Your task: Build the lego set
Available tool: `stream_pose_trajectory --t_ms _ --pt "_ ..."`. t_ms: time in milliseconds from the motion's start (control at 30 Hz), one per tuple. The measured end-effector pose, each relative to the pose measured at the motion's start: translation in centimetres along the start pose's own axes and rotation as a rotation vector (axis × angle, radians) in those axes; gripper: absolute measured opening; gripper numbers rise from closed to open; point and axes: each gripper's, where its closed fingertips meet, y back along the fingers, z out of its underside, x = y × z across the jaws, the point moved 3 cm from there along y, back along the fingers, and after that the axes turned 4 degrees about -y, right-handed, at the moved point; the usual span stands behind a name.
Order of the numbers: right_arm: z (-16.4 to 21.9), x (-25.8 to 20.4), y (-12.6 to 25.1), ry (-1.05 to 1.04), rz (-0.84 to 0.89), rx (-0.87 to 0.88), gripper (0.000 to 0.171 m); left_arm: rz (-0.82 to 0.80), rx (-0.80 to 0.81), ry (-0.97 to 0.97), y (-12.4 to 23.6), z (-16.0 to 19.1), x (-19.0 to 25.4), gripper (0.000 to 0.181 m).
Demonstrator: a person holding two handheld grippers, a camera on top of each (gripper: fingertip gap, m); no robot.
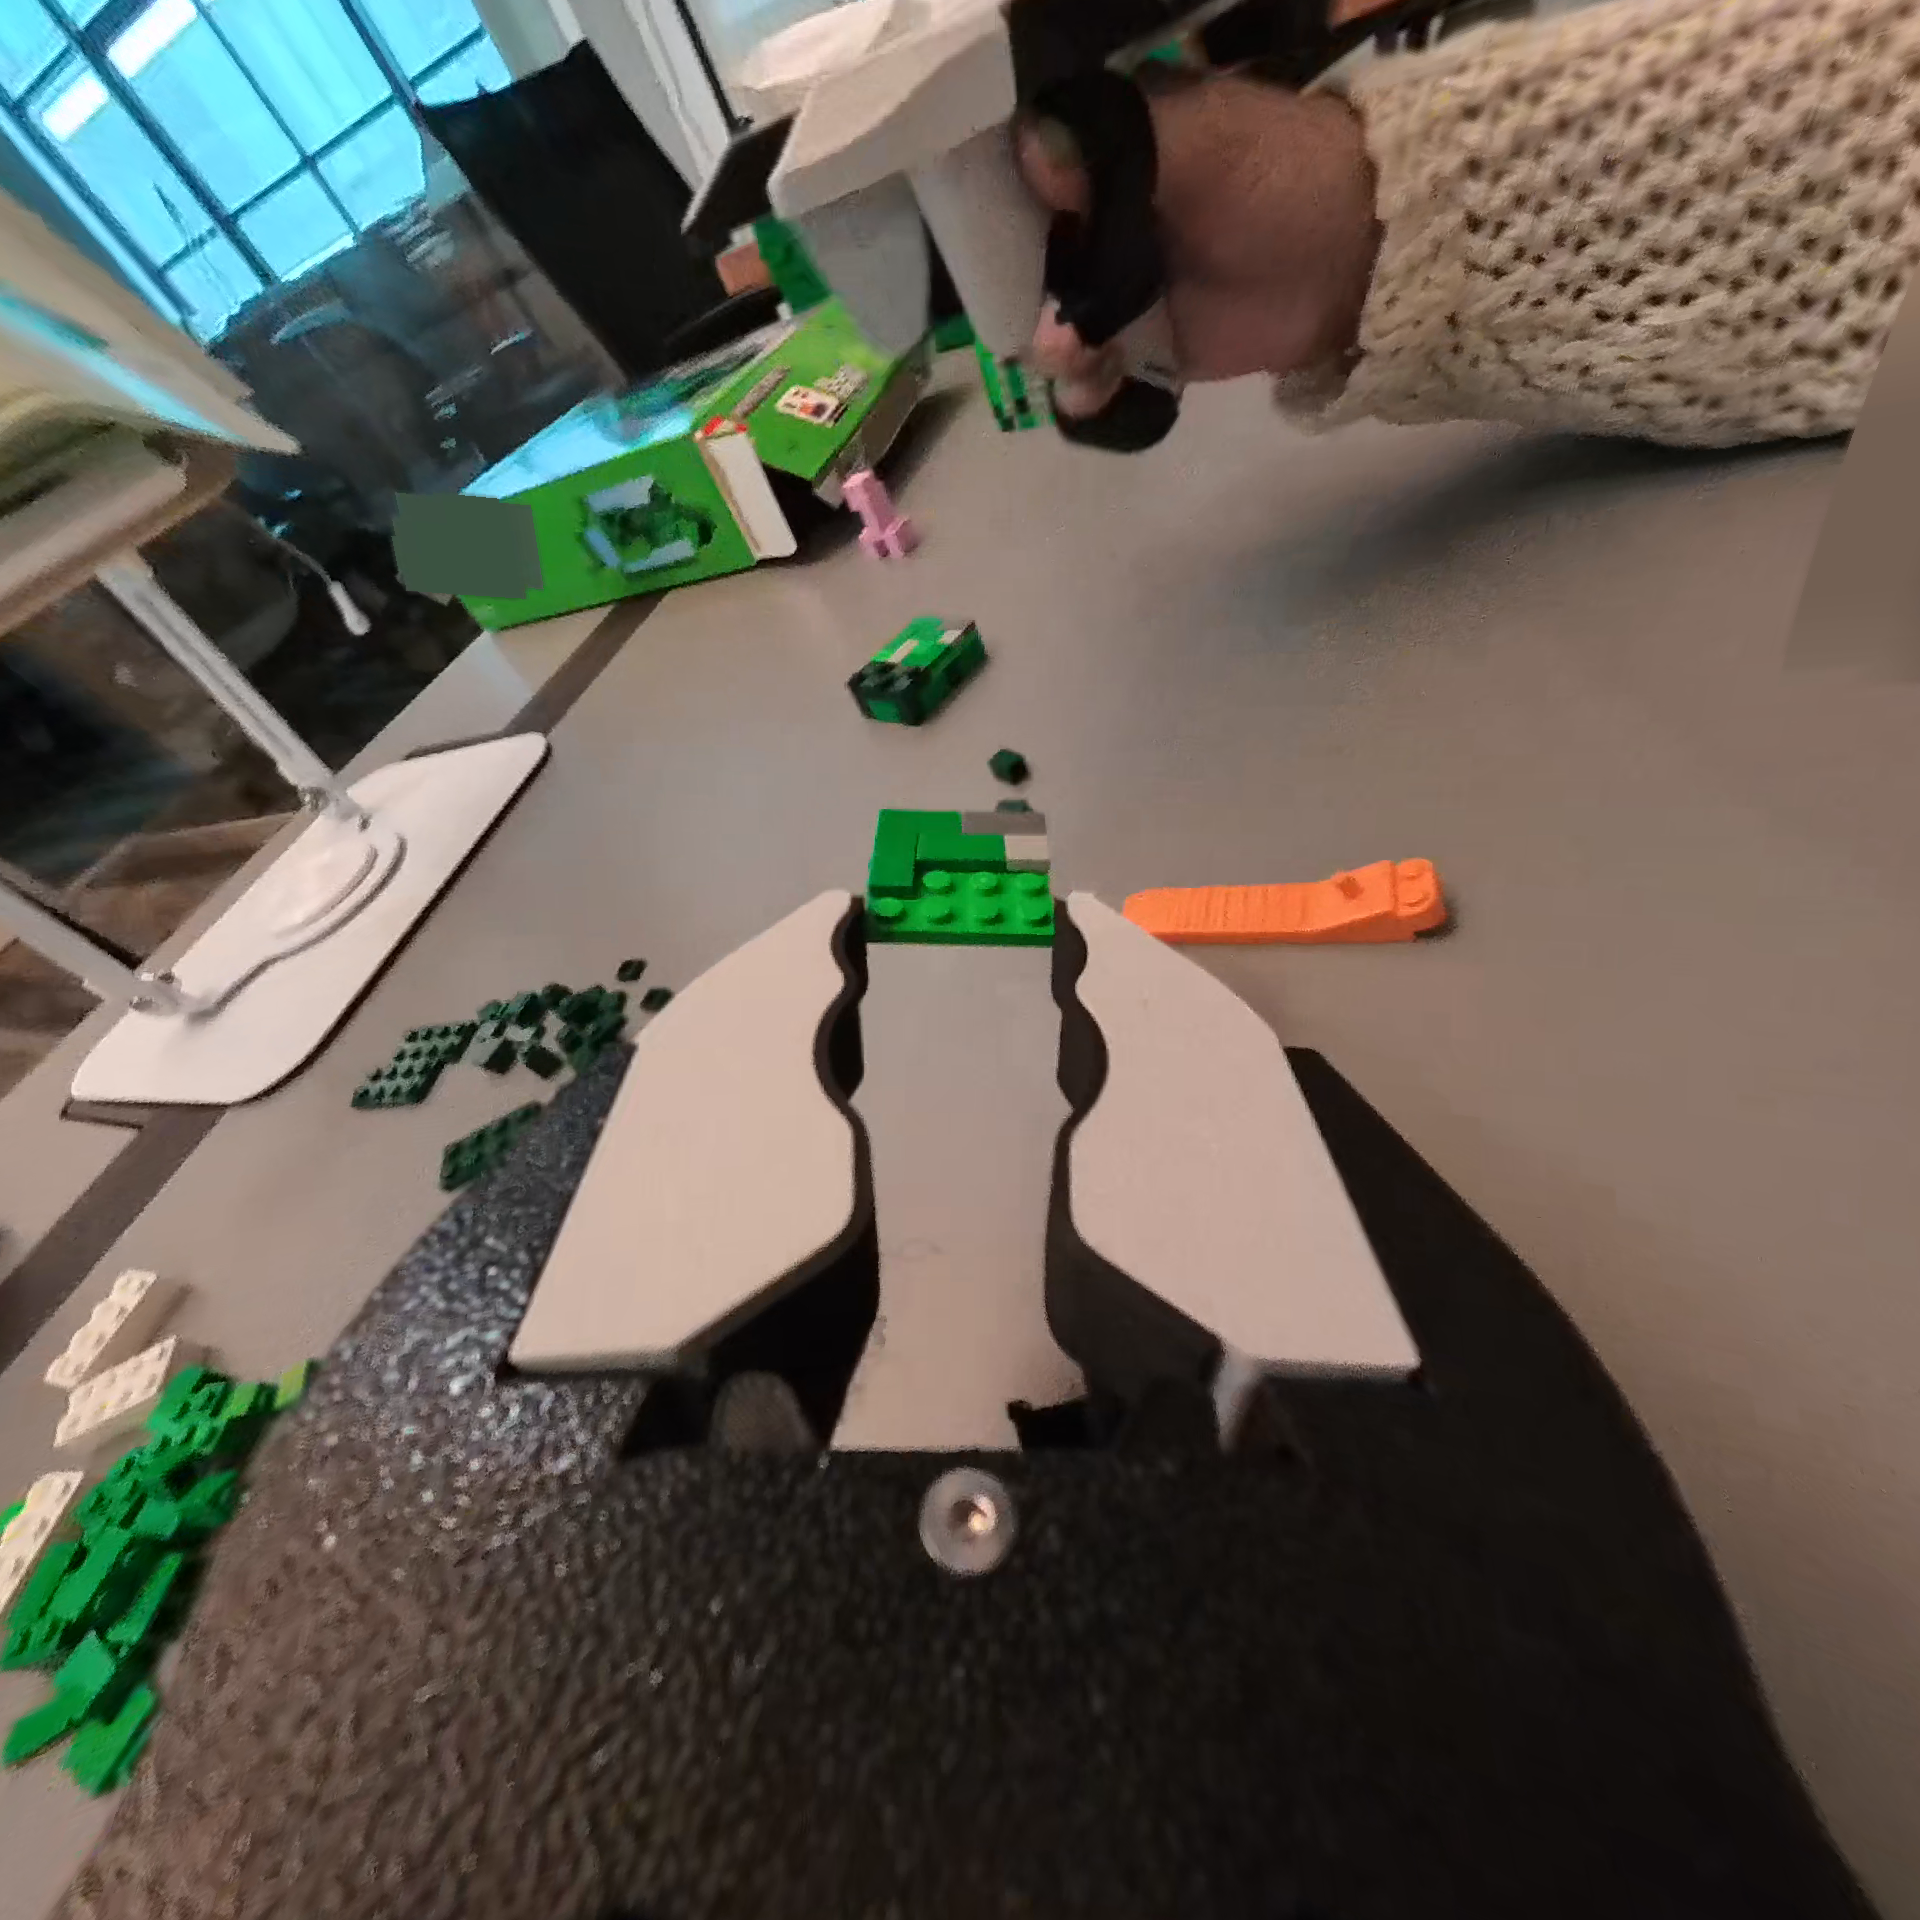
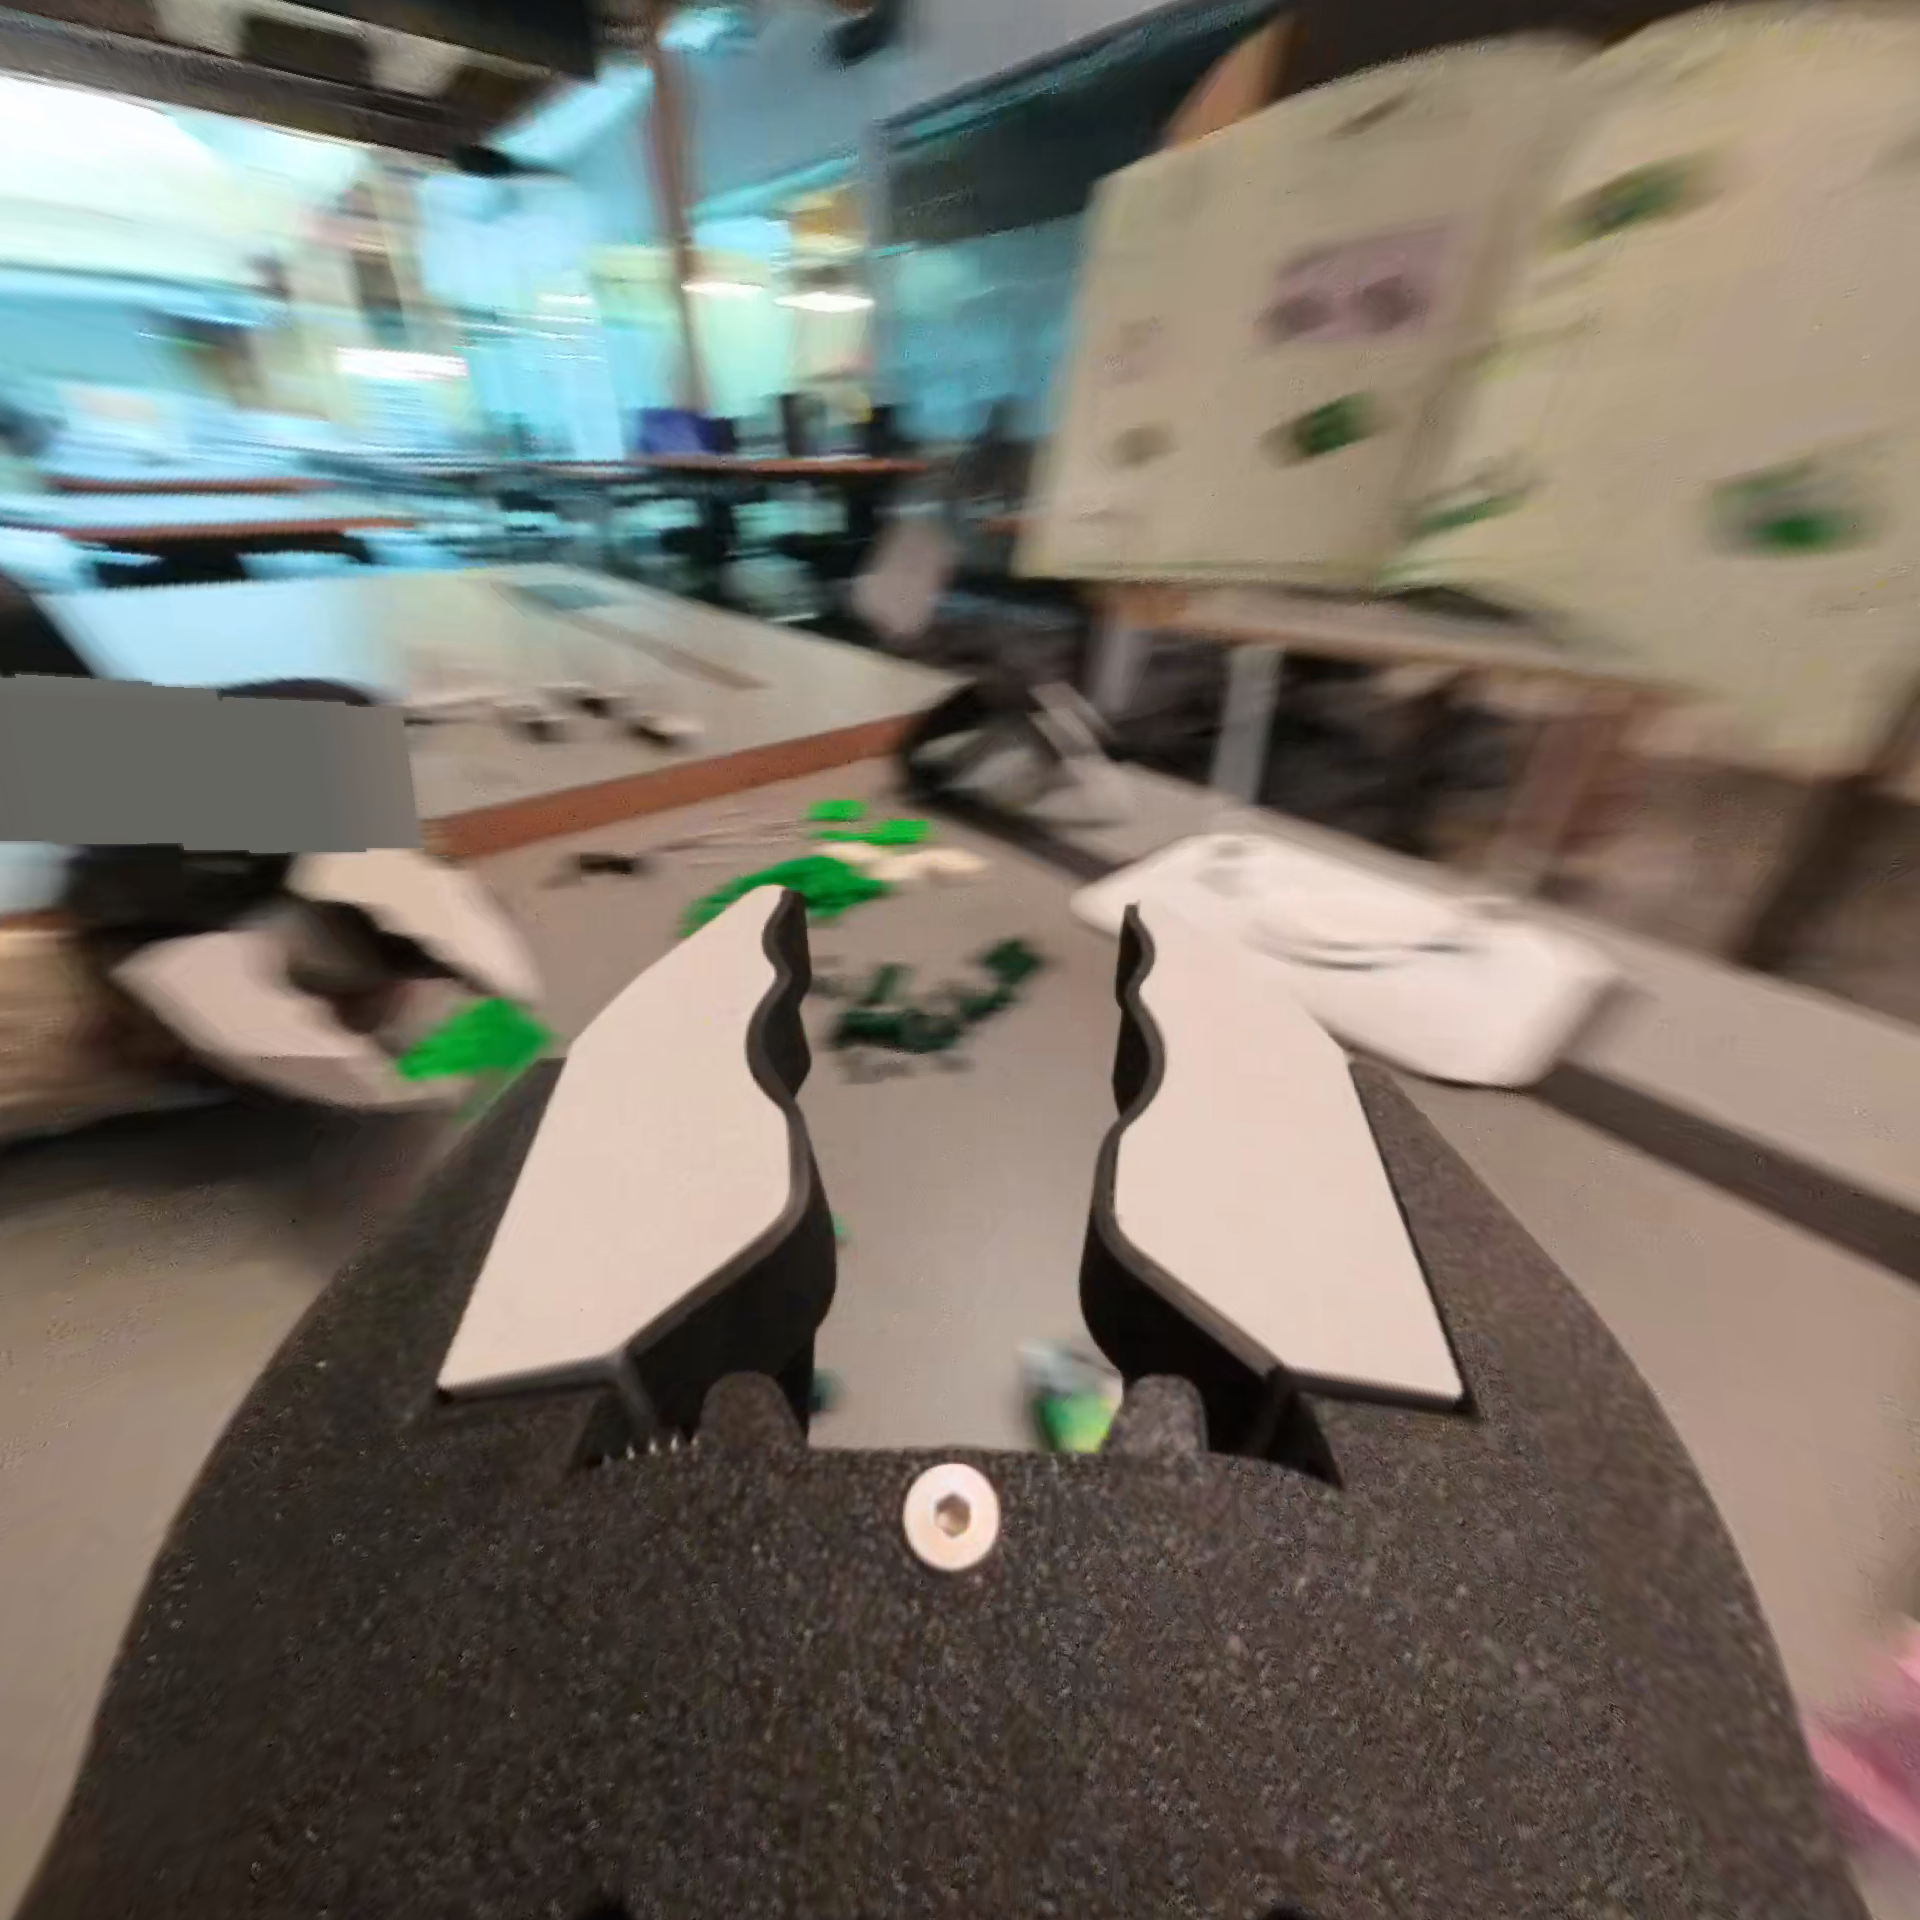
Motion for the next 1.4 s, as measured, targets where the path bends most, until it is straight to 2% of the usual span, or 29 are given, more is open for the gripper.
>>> stream_pose_trajectory --t_ms 67,133,333,600,833,1000,1100,1267,1400 --pt "0.0 3.2 2.2 0.102 0.258 0.084 0.053 -0.016 -0.007 0.019 0.1 0.3 -0.4 0.034" --pt "0.6 5.0 3.7 0.156 0.410 0.156 0.049 -0.033 -0.027 0.045 0.1 0.6 -0.7 0.034" --pt "3.1 6.7 4.1 0.243 0.524 0.153 0.037 -0.028 -0.058 0.069 0.1 1.2 -0.9 0.033" --pt "3.9 6.3 3.4 0.128 0.423 0.138 0.031 0.031 -0.110 0.089 -0.4 2.0 -0.2 0.034" --pt "5.0 2.1 0.9 0.235 0.232 0.015 0.025 0.051 -0.103 0.120 -0.4 1.9 -0.1 0.033" --pt "5.2 -3.1 -4.7 0.252 -0.072 -0.165 0.024 0.065 -0.121 0.082 -0.7 2.0 0.4 0.034" --pt "5.0 -5.3 -10.7 0.306 -0.231 -0.295 0.025 0.103 -0.122 0.087 -0.9 1.8 0.9 0.033" --pt "6.6 -9.7 -21.2 0.415 -0.542 -0.546 0.014 0.109 -0.112 0.091 -0.9 1.7 1.0 0.033" --pt "8.4 -12.9 -27.3 0.584 -0.785 -0.693 0.012 0.119 -0.107 0.086 -0.8 1.6 1.1 0.033"
